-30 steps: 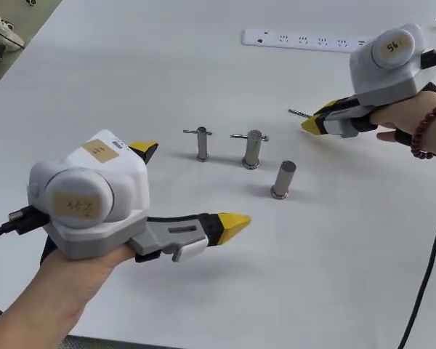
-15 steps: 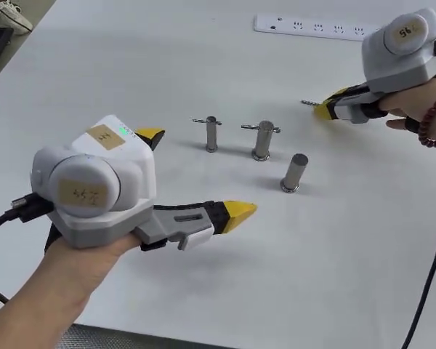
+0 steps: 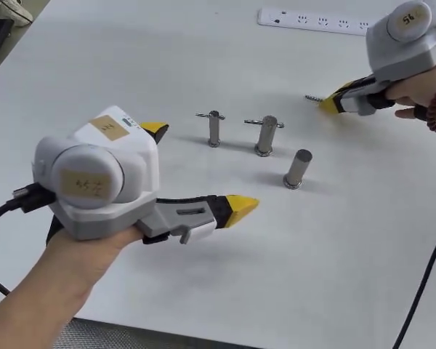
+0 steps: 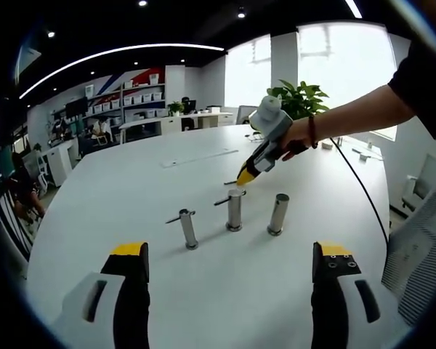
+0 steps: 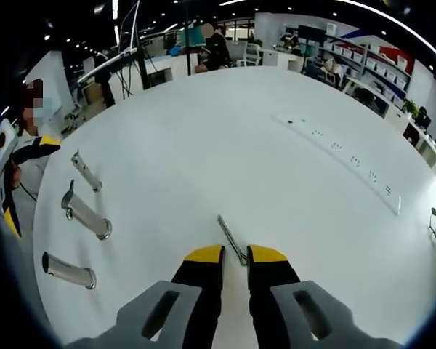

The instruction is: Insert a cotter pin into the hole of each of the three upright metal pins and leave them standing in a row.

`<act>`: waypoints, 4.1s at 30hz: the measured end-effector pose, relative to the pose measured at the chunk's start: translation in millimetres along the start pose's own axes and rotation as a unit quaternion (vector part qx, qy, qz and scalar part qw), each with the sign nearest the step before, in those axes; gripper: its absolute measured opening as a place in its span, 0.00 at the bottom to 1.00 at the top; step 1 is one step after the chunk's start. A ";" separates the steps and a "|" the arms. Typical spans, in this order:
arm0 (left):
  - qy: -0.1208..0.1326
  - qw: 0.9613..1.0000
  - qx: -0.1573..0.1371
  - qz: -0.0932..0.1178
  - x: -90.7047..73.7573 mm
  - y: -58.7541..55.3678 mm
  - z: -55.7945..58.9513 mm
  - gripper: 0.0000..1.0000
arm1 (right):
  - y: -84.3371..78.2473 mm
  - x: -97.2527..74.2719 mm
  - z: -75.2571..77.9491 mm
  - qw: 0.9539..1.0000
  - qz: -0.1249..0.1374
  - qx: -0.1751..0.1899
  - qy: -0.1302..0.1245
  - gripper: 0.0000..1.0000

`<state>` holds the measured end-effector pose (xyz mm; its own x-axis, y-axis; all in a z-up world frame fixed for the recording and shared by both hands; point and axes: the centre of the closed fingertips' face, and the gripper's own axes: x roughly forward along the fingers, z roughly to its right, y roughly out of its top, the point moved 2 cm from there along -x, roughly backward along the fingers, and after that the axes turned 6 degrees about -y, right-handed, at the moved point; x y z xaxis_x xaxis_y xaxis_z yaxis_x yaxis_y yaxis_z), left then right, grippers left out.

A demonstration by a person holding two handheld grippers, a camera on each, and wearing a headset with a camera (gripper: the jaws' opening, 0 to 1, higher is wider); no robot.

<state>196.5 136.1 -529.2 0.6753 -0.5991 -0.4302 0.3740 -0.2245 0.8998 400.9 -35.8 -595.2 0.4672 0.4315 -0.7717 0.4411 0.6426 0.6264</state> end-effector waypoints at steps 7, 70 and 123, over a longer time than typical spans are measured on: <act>0.001 1.000 -0.004 -0.001 0.3 -1.1 -1.4 0.92 | -1.9 -1.5 0.8 1.000 -0.024 -0.008 0.000 0.02; -0.049 0.999 -0.018 -0.016 6.3 17.3 11.0 0.57 | 2.4 -69.1 -77.0 0.987 0.071 -0.140 0.015 0.00; -0.168 0.971 -0.167 -0.021 66.1 61.8 37.8 0.05 | 16.7 -119.7 -147.5 0.937 0.162 -0.303 0.060 0.00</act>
<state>240.2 53.6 -499.3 0.4300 -0.8245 -0.3679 0.6201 -0.0265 0.7841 239.4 16.7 -508.5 0.3968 0.7105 -0.5811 -0.2414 0.6916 0.6807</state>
